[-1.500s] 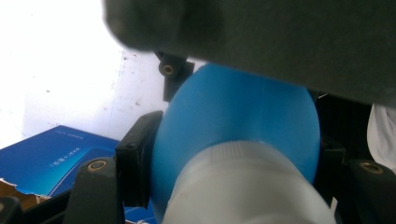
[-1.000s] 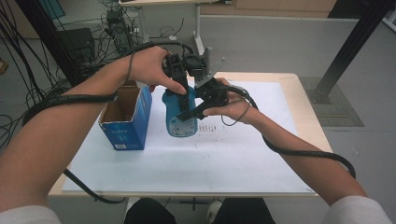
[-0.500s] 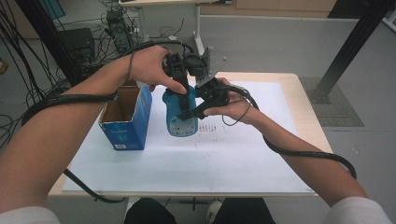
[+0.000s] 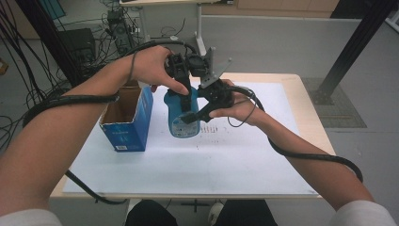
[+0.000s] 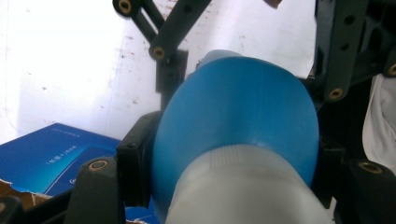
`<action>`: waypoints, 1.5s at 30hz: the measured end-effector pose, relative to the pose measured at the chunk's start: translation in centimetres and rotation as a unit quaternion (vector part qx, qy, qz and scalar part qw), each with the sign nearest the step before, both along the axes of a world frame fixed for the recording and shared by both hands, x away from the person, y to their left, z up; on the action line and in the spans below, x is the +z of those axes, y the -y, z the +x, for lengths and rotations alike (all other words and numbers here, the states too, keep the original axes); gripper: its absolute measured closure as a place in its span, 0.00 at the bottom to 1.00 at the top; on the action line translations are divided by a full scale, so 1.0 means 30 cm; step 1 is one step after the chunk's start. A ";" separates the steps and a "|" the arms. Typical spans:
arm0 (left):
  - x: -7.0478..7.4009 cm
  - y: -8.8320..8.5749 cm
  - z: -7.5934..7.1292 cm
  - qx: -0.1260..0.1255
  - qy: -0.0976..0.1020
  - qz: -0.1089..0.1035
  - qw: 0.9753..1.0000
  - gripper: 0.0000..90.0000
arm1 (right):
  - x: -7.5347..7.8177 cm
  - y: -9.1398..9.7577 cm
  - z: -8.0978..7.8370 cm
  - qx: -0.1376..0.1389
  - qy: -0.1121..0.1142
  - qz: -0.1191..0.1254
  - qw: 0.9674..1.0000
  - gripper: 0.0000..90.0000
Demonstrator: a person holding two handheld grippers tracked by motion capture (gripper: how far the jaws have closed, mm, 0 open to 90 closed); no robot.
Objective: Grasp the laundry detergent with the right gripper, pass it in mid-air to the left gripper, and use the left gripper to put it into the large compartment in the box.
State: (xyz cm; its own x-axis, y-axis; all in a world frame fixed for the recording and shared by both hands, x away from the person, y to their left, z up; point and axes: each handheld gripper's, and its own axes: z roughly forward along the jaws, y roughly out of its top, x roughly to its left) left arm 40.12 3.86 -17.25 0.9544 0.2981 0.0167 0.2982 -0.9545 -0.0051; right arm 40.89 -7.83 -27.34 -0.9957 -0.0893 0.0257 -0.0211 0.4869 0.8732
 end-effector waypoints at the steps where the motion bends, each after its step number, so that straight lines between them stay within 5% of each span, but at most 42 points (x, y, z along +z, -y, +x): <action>1: -0.001 0.000 0.000 0.000 0.001 0.000 1.000 0.39 | -0.001 0.003 0.003 -0.001 0.006 0.000 1.000 0.28; 12: 0.023 -0.011 0.008 0.022 0.004 0.000 1.000 0.39 | -0.014 0.078 0.015 -0.040 0.034 -0.028 0.998 0.13; 18: 0.050 -0.026 0.021 0.048 0.007 0.000 0.999 0.39 | -0.014 0.151 0.031 -0.072 0.043 -0.074 0.994 0.12; 25: 0.084 -0.041 0.035 0.082 0.005 -0.004 0.997 0.39 | -0.011 0.248 0.056 -0.116 0.002 -0.104 0.988 0.11; 30: 0.104 -0.055 0.047 0.106 0.004 -0.003 0.994 0.40 | -0.009 0.302 0.067 -0.154 -0.019 -0.120 0.981 0.07; 38: 0.171 -0.095 0.058 0.154 0.019 -0.006 0.988 0.39 | 0.006 0.370 0.083 -0.189 -0.028 -0.153 0.970 0.06; 40: 0.194 -0.104 0.062 0.168 0.028 -0.004 0.985 0.40 | 0.010 0.386 0.085 -0.200 -0.030 -0.164 0.965 0.06; 45: 0.245 -0.135 0.068 0.208 0.042 -0.002 0.977 0.39 | 0.020 0.414 0.083 -0.204 -0.019 -0.185 0.961 0.06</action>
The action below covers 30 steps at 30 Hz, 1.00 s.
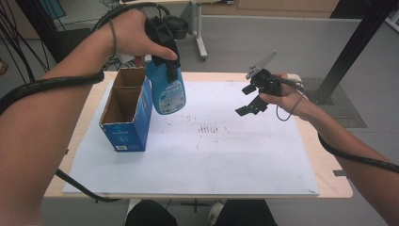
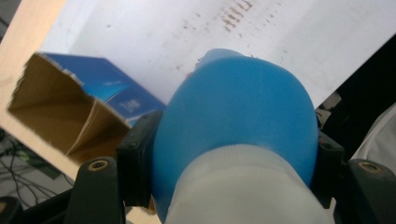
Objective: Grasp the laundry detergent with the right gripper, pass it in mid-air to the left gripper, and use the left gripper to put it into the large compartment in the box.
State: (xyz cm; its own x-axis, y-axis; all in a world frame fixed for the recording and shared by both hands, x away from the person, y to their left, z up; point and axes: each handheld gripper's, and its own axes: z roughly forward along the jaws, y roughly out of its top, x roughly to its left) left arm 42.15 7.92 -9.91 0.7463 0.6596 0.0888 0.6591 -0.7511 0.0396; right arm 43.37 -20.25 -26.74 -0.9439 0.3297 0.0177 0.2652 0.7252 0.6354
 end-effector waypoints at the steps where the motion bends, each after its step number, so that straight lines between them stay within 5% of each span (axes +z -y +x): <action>1: 0.014 -0.011 0.000 0.012 0.005 0.002 1.000 0.39 | 0.002 0.005 -0.001 -0.002 0.000 -0.003 1.000 0.06; 6: 0.058 -0.049 0.006 0.059 0.015 0.001 0.998 0.39 | 0.020 0.038 0.000 -0.011 0.004 -0.015 1.000 0.06; 10: 0.107 -0.101 0.021 0.131 0.013 -0.017 0.991 0.39 | 0.036 0.059 0.000 -0.019 0.006 -0.021 1.000 0.06; 14: 0.150 -0.146 0.032 0.174 0.015 -0.022 0.984 0.39 | 0.042 0.079 0.003 -0.022 0.005 -0.026 0.999 0.06; 18: 0.191 -0.199 0.044 0.227 0.027 -0.026 0.973 0.39 | 0.040 0.098 0.006 -0.030 0.000 -0.030 0.999 0.06; 25: 0.252 -0.290 0.055 0.314 0.045 -0.032 0.948 0.39 | 0.038 0.118 0.010 -0.036 -0.004 -0.037 0.999 0.06; 28: 0.269 -0.319 0.056 0.328 0.048 -0.032 0.943 0.39 | 0.043 0.125 0.013 -0.041 -0.007 -0.042 0.998 0.06; 30: 0.279 -0.346 0.057 0.347 0.048 -0.034 0.936 0.39 | 0.050 0.130 0.015 -0.045 -0.006 -0.045 0.998 0.06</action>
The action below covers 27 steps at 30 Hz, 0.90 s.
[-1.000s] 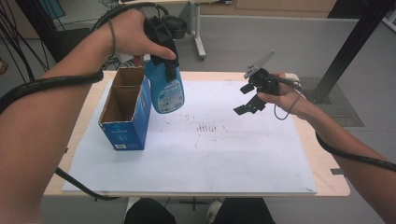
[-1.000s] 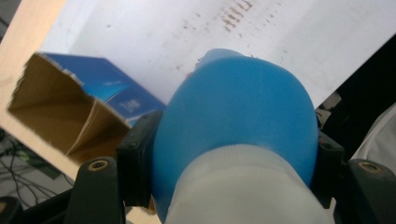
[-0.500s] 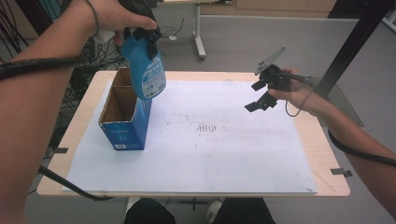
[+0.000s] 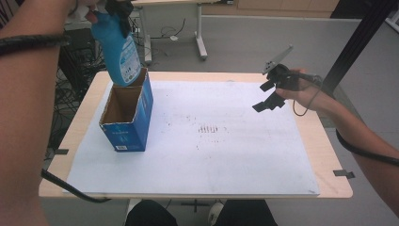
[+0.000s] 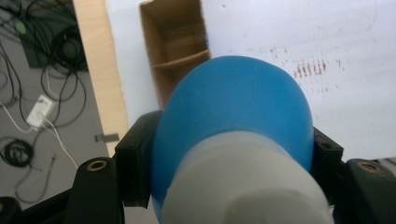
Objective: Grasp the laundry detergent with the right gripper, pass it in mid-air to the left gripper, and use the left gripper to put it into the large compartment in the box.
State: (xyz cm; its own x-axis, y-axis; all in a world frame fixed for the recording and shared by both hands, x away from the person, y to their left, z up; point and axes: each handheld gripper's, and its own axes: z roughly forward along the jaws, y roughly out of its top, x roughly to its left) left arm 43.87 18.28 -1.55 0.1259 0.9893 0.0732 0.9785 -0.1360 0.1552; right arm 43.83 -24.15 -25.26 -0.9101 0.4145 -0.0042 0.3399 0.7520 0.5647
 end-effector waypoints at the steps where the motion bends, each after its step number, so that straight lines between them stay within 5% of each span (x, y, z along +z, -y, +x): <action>1: 0.003 -0.010 0.000 0.009 0.001 0.000 1.000 0.39 | 0.003 0.002 0.001 -0.002 0.000 -0.003 1.000 0.06; 15: 0.000 -0.122 0.009 0.090 0.002 -0.007 0.996 0.40 | 0.014 0.007 0.004 0.000 -0.002 -0.026 1.000 0.06; 27: -0.035 -0.148 0.024 0.110 -0.003 -0.015 0.994 0.40 | 0.006 0.007 0.001 0.003 -0.003 -0.039 0.999 0.07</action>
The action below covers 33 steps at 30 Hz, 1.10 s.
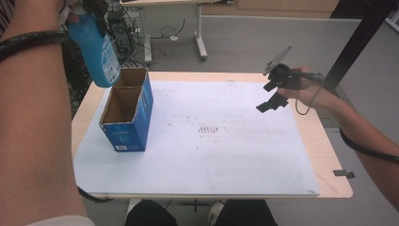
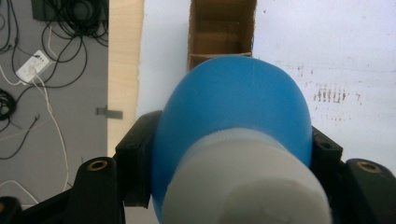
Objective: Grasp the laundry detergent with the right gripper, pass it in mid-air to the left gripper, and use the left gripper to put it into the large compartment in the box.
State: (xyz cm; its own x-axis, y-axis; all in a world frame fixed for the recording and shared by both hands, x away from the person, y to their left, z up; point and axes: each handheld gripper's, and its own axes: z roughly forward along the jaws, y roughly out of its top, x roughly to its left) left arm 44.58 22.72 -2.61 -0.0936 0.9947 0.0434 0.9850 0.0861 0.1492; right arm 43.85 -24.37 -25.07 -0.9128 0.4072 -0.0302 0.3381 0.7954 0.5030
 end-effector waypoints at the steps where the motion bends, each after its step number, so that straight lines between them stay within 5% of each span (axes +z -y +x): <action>1: -0.002 0.000 0.002 0.001 0.000 -0.001 1.000 0.40 | -0.001 0.000 0.000 0.000 0.000 0.000 1.000 0.07; 15: -0.050 -0.010 0.021 0.004 -0.005 -0.001 1.000 0.40 | -0.004 -0.012 0.002 0.001 0.000 -0.003 1.000 0.07; 33: -0.202 -0.030 0.058 0.001 -0.020 -0.013 1.000 0.40 | -0.006 -0.021 0.005 0.008 0.007 -0.026 1.000 0.08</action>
